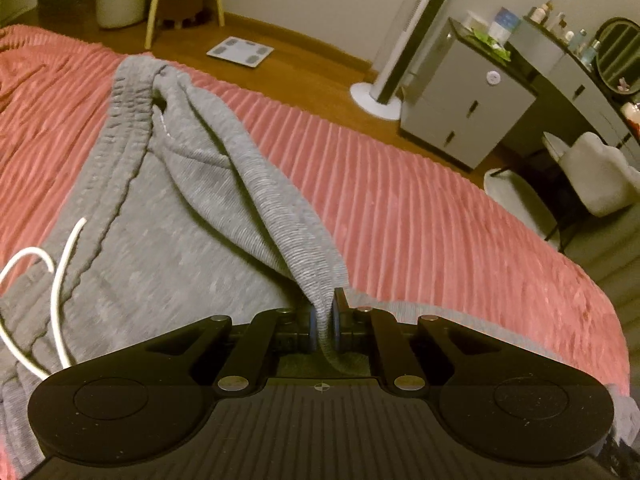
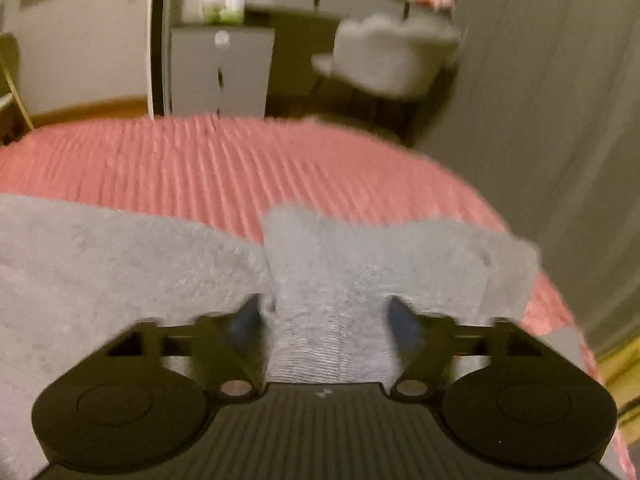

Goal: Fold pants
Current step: 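Grasp the sweatpants near the drawstring waistband with the left gripper while the right gripper holds the leg, then lift and fold the held sweatpants over with both grippers, then open both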

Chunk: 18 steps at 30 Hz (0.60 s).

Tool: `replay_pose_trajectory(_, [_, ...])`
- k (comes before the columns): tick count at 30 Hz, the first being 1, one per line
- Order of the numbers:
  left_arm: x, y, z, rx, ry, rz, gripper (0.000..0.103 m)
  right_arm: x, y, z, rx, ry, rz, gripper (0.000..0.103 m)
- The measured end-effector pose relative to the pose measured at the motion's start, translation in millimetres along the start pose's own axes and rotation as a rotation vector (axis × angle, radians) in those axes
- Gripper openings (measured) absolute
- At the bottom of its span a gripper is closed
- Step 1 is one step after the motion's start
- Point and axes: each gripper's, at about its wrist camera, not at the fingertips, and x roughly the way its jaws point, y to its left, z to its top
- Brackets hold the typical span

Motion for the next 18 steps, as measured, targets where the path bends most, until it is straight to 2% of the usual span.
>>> replay_pose_trajectory(1, [-2.6,2.9,0.2,-0.001,0.004,-0.011,0.009,-2.2,-9.1,1.2,0.063,0.007,0.033,0.045])
replay_pose_trajectory(3, [-8.3,7.8,-0.6,0.009,0.007,-0.024,0.010,-13.2,-33.9,0.4,0.241,0.014,0.154,0.027])
replay_pose_trajectory(4, [-10.6,8.7,-0.9,0.016,0.004,-0.028,0.010,-18.3,-49.2,-3.3,0.336,0.015,0.218,0.022])
replay_pose_trajectory(6, [-13.9,9.9,-3.6,0.019,-0.004,-0.039,0.009,-20.0,-64.7,-11.9,0.416,0.031,0.255,0.008])
replay_pose_trajectory(9, [-18.9,12.4,-9.9,0.010,-0.005,-0.043,0.009,-17.7,-59.7,-18.4,0.342,0.036,0.135,0.007])
replay_pose_trajectory(12, [-21.1,11.3,-14.2,0.014,-0.001,-0.041,0.009,-10.8,-48.3,-15.6,0.301,0.032,0.065,0.012])
replay_pose_trajectory(14, [-21.0,12.3,-15.4,0.012,0.005,-0.041,0.010,-3.5,-39.6,-12.5,0.282,0.044,0.045,0.017])
replay_pose_trajectory(16, [-18.5,12.3,-14.4,0.005,0.018,-0.036,0.010,3.4,-30.1,-6.8,0.232,0.040,0.033,0.017])
replay_pose_trajectory(18, [-16.8,13.6,-12.2,-0.006,0.034,-0.033,0.010,0.7,-34.0,-1.3,0.238,0.060,0.067,0.007])
